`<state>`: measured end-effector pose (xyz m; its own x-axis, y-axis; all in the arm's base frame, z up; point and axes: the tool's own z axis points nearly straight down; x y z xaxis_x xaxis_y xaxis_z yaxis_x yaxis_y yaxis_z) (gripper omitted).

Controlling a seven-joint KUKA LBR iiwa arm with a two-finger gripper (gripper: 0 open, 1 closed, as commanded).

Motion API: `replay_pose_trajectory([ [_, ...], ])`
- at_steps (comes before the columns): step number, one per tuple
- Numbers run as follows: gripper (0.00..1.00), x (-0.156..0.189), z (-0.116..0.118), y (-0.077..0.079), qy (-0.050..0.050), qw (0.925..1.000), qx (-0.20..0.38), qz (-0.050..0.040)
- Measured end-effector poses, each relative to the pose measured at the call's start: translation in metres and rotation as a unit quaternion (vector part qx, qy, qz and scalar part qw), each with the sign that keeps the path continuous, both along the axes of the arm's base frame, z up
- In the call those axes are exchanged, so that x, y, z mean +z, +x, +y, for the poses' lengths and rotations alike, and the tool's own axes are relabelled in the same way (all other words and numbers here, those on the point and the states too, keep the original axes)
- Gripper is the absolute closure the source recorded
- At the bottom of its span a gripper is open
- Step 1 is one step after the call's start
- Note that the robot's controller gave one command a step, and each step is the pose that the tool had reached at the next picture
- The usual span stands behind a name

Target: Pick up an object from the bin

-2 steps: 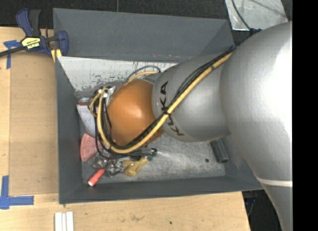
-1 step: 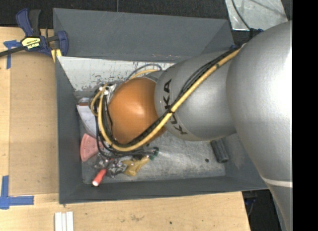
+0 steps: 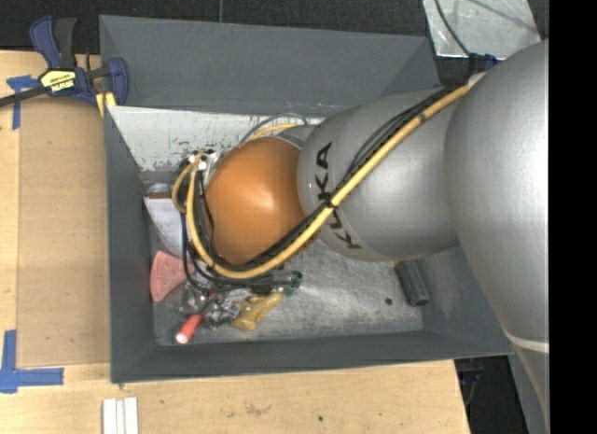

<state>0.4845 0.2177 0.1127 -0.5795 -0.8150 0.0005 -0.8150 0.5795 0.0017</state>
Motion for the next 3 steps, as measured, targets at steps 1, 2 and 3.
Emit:
replay_pose_trajectory([
  [1, 1.0, 0.017, 0.0, -0.001, -0.001, 1.0, 0.0, 0.0013],
  [2, 1.0, 0.039, 0.0, 0.0, 0.0, 1.0, 0.0, 0.0004],
  [3, 1.0, 0.056, 0.0, 0.001, 0.0, 1.0, 0.0, -0.0011],
])
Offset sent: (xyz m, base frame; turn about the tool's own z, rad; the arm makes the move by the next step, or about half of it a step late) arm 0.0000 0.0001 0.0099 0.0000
